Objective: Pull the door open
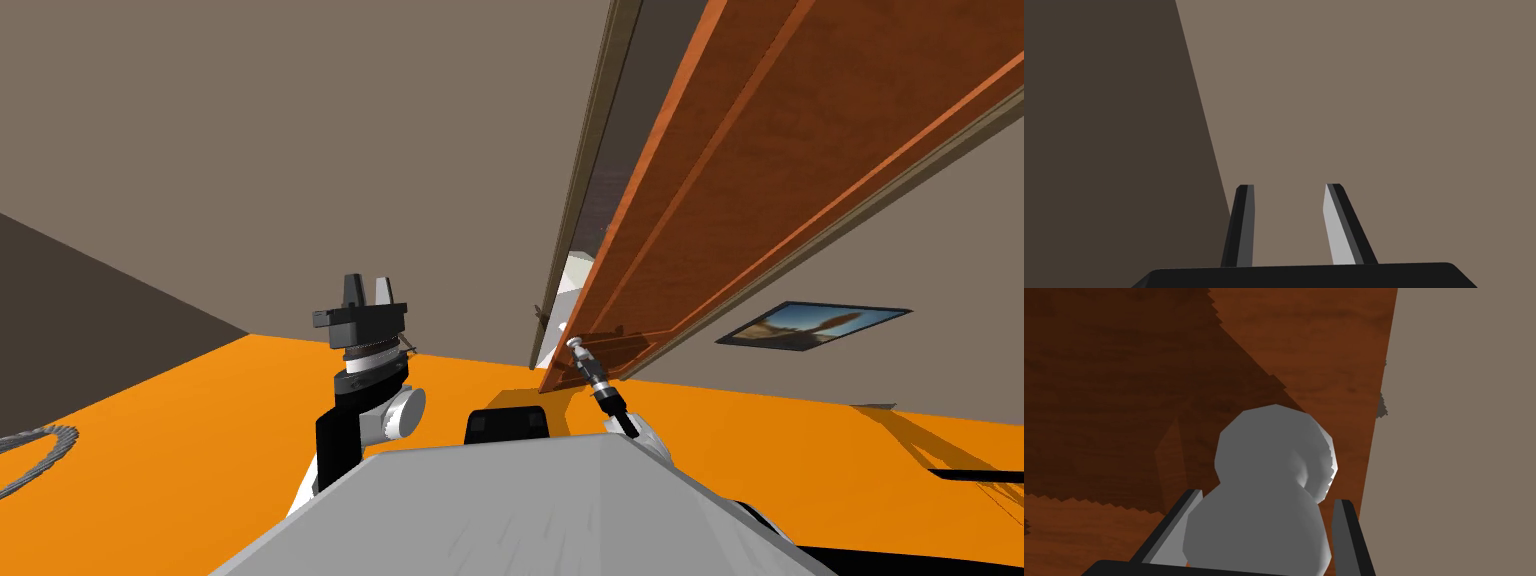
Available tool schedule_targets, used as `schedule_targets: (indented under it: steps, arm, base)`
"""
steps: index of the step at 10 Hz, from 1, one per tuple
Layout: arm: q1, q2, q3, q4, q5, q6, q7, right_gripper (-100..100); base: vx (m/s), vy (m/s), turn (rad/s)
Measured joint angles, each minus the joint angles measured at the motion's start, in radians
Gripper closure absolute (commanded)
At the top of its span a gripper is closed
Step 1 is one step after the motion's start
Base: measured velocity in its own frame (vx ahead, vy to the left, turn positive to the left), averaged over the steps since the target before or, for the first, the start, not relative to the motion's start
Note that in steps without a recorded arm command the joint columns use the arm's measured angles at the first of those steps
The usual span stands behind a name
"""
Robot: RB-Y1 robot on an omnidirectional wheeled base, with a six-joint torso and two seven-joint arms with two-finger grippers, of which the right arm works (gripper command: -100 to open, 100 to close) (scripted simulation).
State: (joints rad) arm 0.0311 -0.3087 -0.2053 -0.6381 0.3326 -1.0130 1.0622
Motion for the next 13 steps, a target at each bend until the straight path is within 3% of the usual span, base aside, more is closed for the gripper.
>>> schedule_targets:
  steps: [5,13]
  arm:
    - [0.0,0.001,0.001,0.0,0.001,0.002,0.0,100]
    - [-0.01,-0.008,0.031,0.002,-0.041,0.005,-0.18,100]
  base:
    - [-0.006,-0.002,0.005]
    - [-0.024,-0.013,0.017]
